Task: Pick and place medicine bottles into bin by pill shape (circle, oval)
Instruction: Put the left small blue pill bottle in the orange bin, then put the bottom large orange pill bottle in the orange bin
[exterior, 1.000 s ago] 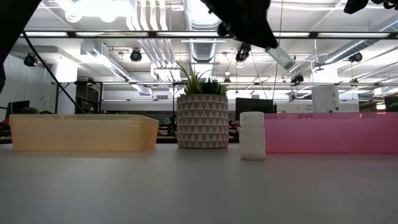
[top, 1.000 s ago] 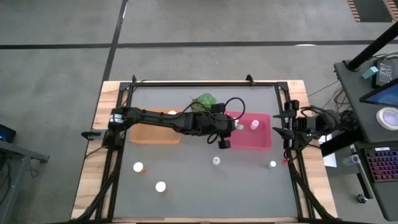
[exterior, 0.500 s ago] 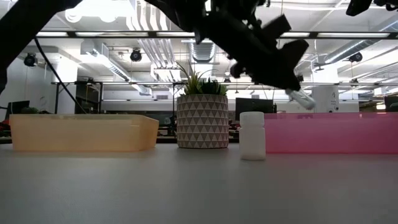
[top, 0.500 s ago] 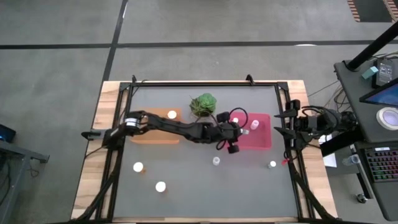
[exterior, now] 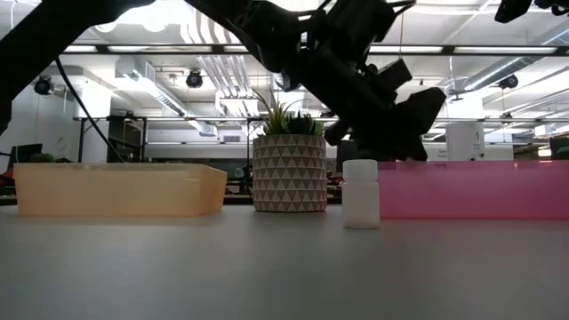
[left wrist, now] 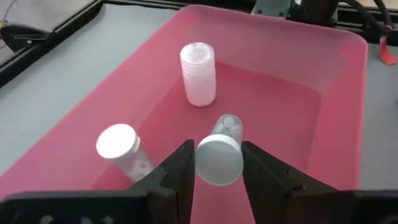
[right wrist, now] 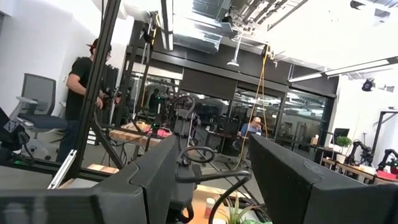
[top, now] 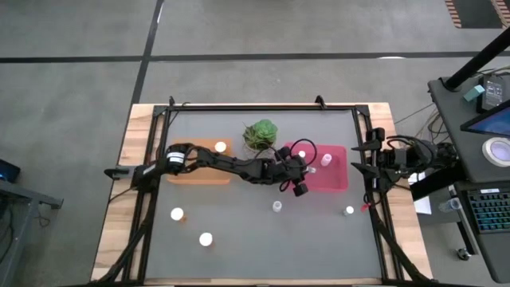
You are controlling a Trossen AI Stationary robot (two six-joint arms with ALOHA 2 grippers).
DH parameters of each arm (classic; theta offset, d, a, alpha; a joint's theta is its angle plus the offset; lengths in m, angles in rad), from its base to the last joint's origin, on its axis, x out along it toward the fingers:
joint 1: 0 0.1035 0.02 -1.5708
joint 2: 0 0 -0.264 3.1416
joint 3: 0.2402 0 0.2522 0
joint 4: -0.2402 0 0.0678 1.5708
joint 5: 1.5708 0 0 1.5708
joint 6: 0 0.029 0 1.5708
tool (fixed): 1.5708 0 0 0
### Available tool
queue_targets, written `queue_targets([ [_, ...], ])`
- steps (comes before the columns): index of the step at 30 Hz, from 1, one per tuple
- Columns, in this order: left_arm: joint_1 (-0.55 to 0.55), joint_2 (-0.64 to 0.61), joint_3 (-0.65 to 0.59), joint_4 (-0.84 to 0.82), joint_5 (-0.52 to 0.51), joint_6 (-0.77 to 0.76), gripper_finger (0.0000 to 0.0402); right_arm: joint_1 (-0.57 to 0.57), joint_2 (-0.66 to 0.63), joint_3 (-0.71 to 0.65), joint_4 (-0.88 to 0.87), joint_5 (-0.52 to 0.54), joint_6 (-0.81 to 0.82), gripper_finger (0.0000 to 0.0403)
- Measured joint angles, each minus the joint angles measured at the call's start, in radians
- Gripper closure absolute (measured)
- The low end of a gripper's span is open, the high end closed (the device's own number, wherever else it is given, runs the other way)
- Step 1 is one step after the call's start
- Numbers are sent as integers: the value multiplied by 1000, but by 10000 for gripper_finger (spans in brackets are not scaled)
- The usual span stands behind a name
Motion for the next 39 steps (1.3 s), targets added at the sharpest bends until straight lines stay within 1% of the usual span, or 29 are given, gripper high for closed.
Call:
queue_targets([
  [4, 0, 3, 0, -4, 5, -48, 287, 0, 0, 0, 0, 0, 0, 209],
  [9, 3, 3, 0, -9, 10, -51, 254, 0, 0, 0, 0, 0, 0, 209],
  [12, 3, 3, 0, -8, 10, -52, 242, 0, 0, 0, 0, 0, 0, 209],
  [21, 3, 3, 0, -8, 11, -49, 237, 0, 0, -1, -1, 0, 0, 209],
  [24, 2, -5, 0, -10, 12, -18, 237, 0, 0, -1, -1, 0, 0, 209],
  [30, -27, -85, 0, -21, 12, 77, 237, 0, 0, -1, -2, 0, -2, 209],
  [33, -50, -139, 0, -60, 12, 133, 237, 0, 0, -1, -2, 0, -1, 209],
  [39, -107, -264, -1, -217, 12, 205, 237, 0, 1, -1, -1, 1, 20, 209],
])
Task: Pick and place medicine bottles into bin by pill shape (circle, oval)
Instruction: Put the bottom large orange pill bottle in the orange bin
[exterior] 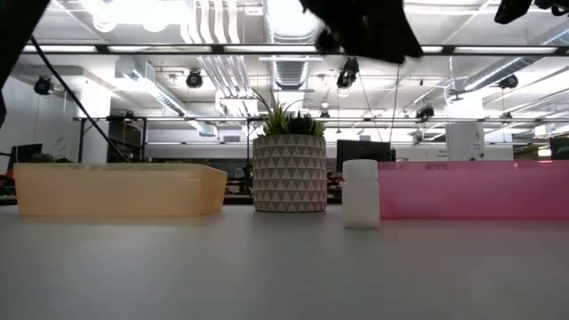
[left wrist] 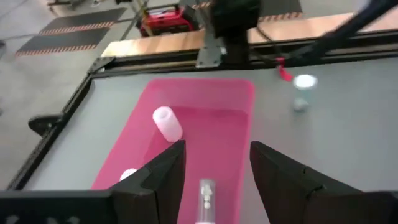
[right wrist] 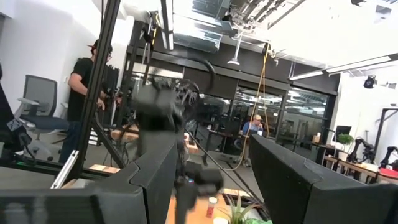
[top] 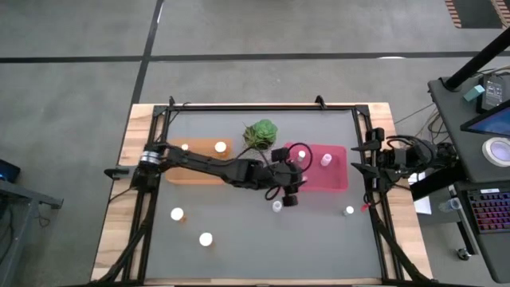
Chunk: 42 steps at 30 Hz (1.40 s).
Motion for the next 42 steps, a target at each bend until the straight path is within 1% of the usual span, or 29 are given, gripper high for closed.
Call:
queue_targets([
  [5, -46, -109, -22, -137, 0, 16, 237, 0, 1, 0, 1, 1, 29, 209],
  [10, -89, -229, -86, -304, 0, 8, 237, 0, 10, 0, -2, 2, 63, 209],
  [13, -114, -293, -130, -395, 2, -23, 237, 0, 19, -1, -11, 20, 86, 209],
  [18, -154, -377, -184, -569, 9, -161, 237, 0, 40, 0, -10, 58, 108, 209],
  [20, -166, -406, -201, -625, 36, -227, 237, 0, 41, 0, -17, 62, 107, 209],
  [22, -175, -430, -207, -698, 84, -292, 237, 0, 48, 0, -10, 74, 113, 209],
  [26, -194, -456, -208, -790, 191, -440, 237, 0, 54, 0, -11, 86, 123, 209],
  [28, -208, -458, -209, -833, 265, -524, 237, 0, 63, 0, -9, 85, 130, 209],
  [30, -231, -458, -209, -865, 338, -594, 237, 0, 80, 0, -2, 85, 124, 209],
  [32, -263, -456, -211, -894, 381, -662, 237, 0, 106, 0, 16, 84, 109, 209],
  [36, -343, -446, -216, -894, 389, -736, 237, 0, 179, -3, 93, 66, 57, 209],
  [38, -382, -440, -216, -893, 385, -753, 237, 0, 219, -12, 161, 33, 22, 209],
  [40, -422, -439, -216, -893, 350, -772, 237, 0, 256, -23, 250, -19, -18, 209],
  [42, -454, -439, -216, -892, 289, -793, 237, 0, 285, -35, 333, -62, -45, 209],
])
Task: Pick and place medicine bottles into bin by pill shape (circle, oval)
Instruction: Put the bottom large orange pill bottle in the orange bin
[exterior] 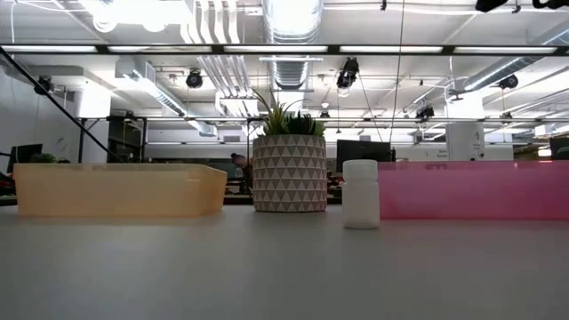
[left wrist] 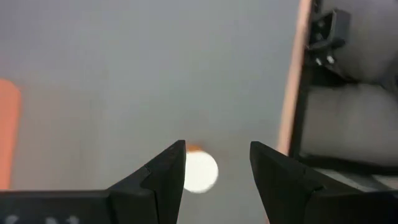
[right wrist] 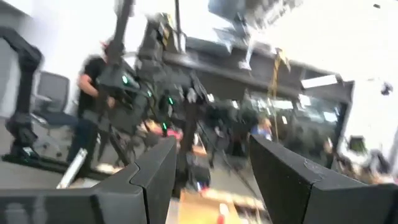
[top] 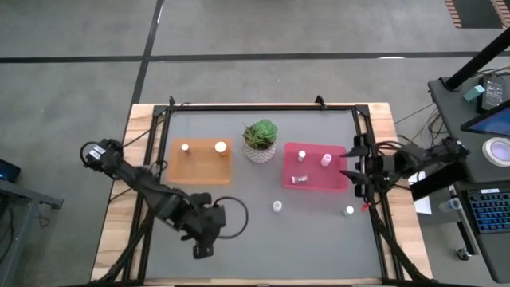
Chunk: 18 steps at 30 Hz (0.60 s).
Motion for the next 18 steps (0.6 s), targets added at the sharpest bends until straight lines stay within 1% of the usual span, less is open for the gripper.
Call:
queue_targets([
  [2, -26, 0, 0, 1, -67, -25, 237, 0, 24, -16, 69, -19, -24, 209],
  [4, -45, 0, 0, 2, -102, -68, 237, 0, 46, -32, 121, -18, -52, 209],
  [8, -75, 0, 0, 4, -107, -209, 237, 0, 63, -40, 154, -18, -60, 209],
  [12, -122, 0, -2, 39, -54, -353, 237, 0, 62, -40, 155, -18, -46, 209],
  [14, -150, 0, -6, 67, -52, -396, 237, 0, 62, -40, 155, -18, -46, 209],
  [15, -163, 0, -9, 71, -65, -403, 237, 0, 62, -40, 155, -18, -46, 209],
  [18, -192, 1, -42, 48, -146, -400, 237, 0, 62, -40, 155, -18, -44, 209],
])
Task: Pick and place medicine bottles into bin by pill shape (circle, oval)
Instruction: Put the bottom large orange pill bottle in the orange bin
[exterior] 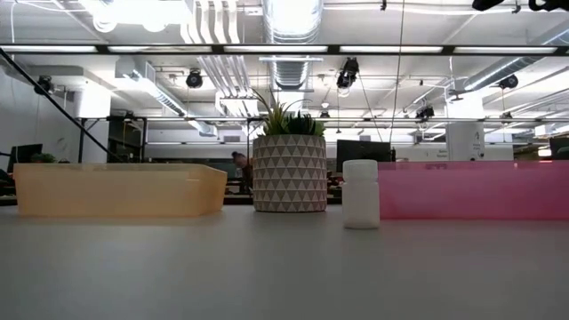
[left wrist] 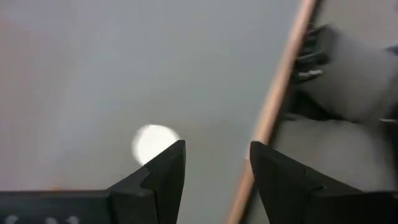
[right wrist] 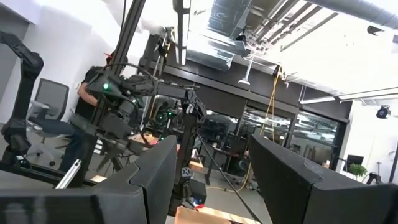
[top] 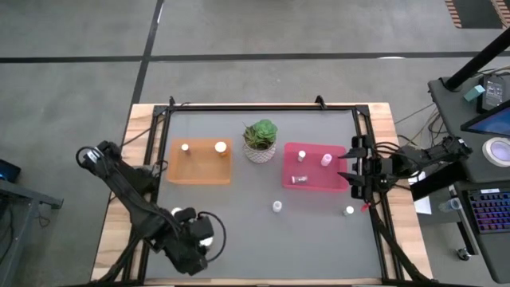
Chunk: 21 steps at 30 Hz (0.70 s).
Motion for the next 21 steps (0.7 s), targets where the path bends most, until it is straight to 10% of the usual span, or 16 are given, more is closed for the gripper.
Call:
queue_targets([
  [14, -11, 0, -159, -69, 36, 55, 232, 0, 0, 0, -7, 2, 33, 209],
  [21, -11, 20, -168, -60, 13, 56, 143, 0, 0, 0, -15, 2, 53, 209],
])
